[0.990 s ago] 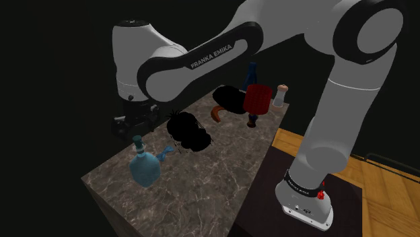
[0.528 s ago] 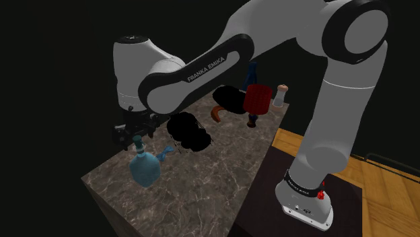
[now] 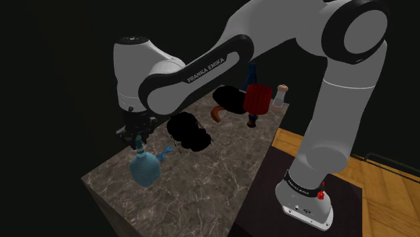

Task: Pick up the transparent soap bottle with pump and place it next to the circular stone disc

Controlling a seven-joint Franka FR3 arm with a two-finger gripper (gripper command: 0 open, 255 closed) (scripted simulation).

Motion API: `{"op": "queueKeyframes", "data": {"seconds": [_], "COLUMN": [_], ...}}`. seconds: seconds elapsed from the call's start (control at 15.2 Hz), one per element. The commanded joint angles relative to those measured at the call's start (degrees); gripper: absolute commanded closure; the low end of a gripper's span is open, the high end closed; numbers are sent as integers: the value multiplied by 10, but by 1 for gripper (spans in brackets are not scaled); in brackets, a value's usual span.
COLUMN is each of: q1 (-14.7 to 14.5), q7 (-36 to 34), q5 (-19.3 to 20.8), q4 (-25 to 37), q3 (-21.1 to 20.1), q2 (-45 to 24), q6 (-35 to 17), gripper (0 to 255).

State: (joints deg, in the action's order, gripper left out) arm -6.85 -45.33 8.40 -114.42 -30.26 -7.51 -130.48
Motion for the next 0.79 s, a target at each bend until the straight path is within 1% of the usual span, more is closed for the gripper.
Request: {"op": "queueKeyframes", "data": {"seconds": [0.0, 0.46, 0.73], "q1": [0, 0, 2], "q7": [0, 0, 8], "q5": [0, 0, -11], "q4": [0, 0, 17], "q3": [0, 0, -2], "q2": [0, 0, 13], "q6": [0, 0, 28], "gripper": [255, 255, 255]}}
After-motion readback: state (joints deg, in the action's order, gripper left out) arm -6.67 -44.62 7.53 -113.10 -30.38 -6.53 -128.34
